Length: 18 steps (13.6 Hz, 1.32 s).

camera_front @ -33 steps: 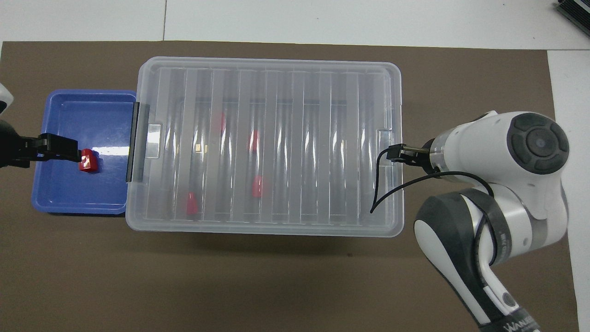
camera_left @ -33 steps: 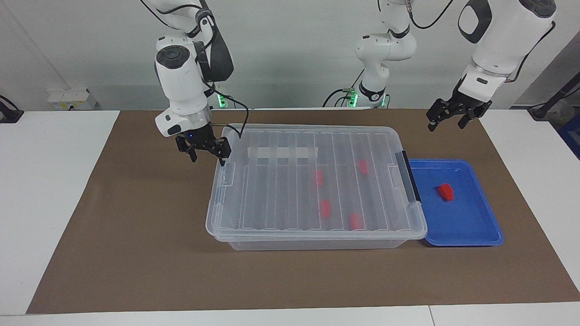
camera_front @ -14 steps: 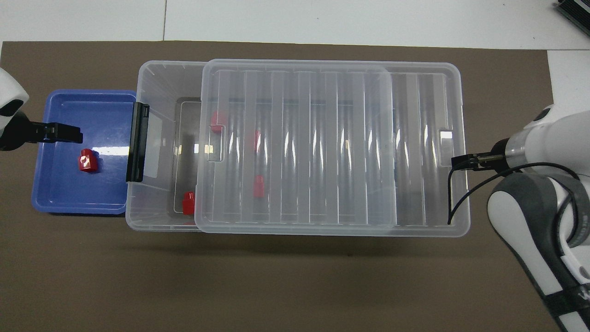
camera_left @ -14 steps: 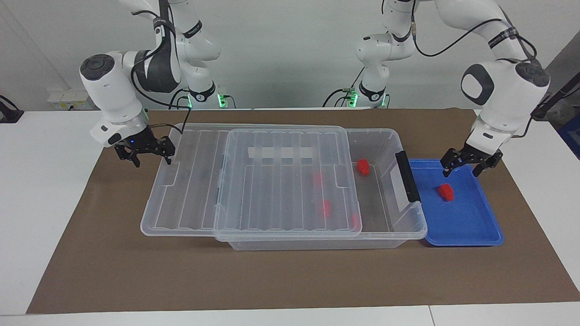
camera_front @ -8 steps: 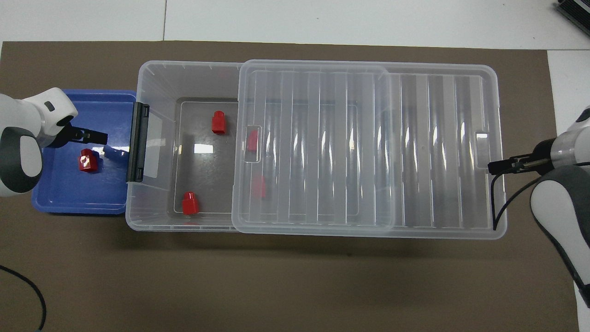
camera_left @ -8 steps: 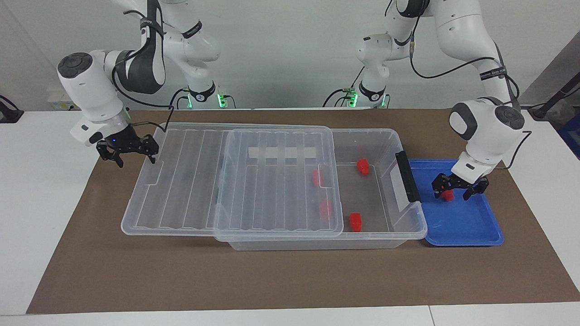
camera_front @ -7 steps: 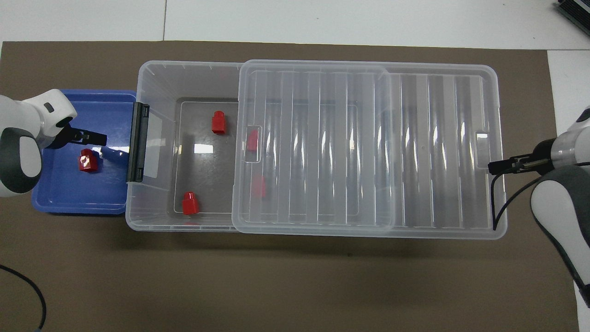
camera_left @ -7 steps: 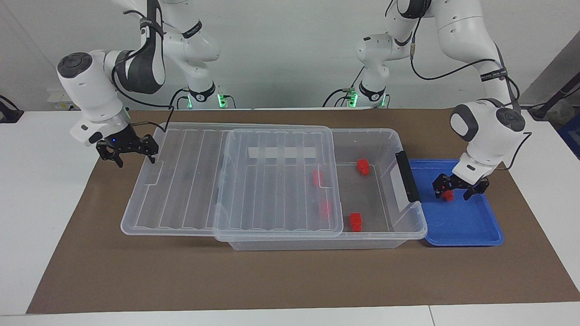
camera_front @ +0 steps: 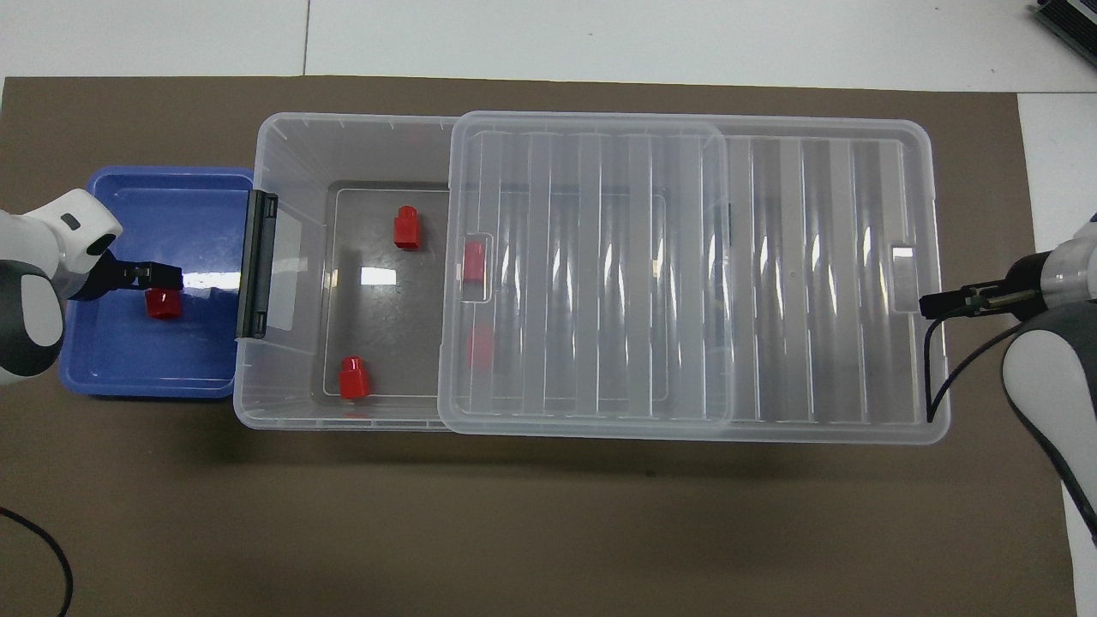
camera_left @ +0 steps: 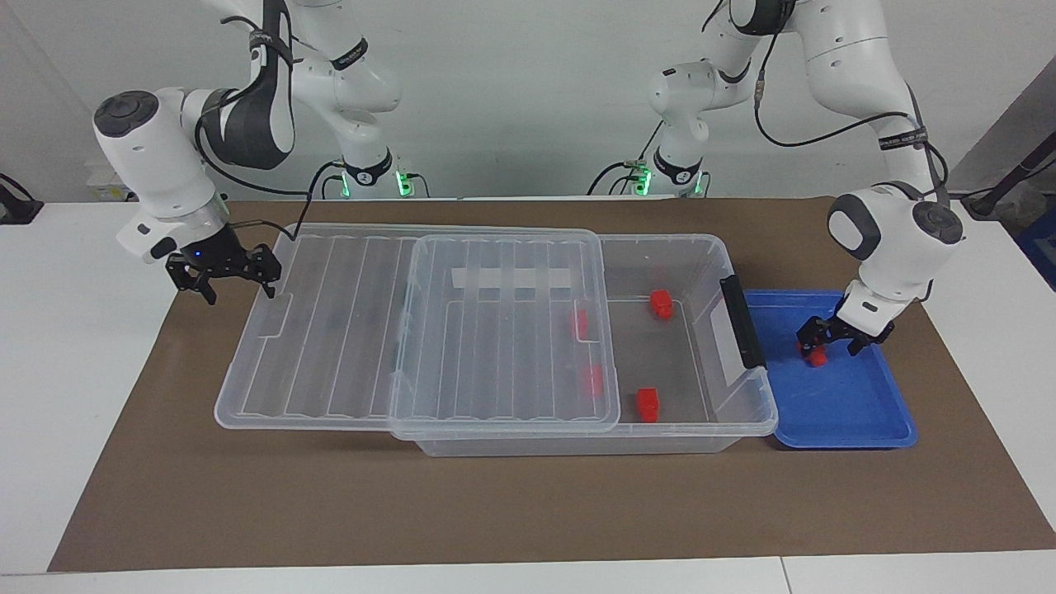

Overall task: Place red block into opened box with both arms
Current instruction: 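Grasp the red block in the blue tray with the left gripper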

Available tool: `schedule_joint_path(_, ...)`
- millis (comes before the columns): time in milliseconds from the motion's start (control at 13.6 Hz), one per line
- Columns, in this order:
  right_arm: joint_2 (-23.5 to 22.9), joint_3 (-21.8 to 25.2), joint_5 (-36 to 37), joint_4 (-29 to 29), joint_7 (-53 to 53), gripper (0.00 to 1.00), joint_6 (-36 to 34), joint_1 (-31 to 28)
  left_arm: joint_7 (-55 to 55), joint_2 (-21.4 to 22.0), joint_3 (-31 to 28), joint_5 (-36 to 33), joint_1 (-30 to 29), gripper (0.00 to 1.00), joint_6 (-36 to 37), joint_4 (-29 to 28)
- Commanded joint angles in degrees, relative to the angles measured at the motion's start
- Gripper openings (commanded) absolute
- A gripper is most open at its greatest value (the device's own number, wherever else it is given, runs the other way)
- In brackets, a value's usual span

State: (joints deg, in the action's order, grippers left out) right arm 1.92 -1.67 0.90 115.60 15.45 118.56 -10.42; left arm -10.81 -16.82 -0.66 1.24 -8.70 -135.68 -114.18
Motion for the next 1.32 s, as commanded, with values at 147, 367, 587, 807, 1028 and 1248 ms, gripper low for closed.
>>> schedule_joint_path(147, -0.1, -0.7, 0.4, -6.8, -9.3, 1.00, -8.4, 0.7, 7.2, 1.4, 0.0, -0.7, 0.7, 1.00, -3.2, -3.9)
schedule_joint_path(367, 0.6, -1.0, 0.6, -9.6, -19.3, 1.00, -13.9, 3.6, 7.0, 1.4, 0.0, -0.7, 0.2, 0.91, -3.4, -4.1)
schedule_joint_path(587, 0.4, -1.0, 2.6, -15.6, -22.2, 1.00, -20.5, 7.6, 6.9, 1.4, 0.0, -0.7, 0.2, 0.64, -3.4, -4.1)
schedule_joint_path(807, -0.3, -1.0, 3.2, -21.7, -26.9, 1.00, -24.9, 9.3, 6.9, 1.4, 0.0, -0.7, 0.3, 0.38, -3.1, -4.1)
schedule_joint_path(1028, -3.1, -1.0, 3.1, -28.7, -29.2, 1.00, -29.4, 10.0, 6.9, 1.4, 0.0, -0.7, 0.3, 0.16, -2.6, -3.7)
schedule_joint_path(1248, -3.8, -0.9, 2.3, -29.7, -29.2, 1.00, -30.6, 9.0, 7.4, 1.4, 0.1, -0.7, 0.9, 0.16, 1.0, -0.6)
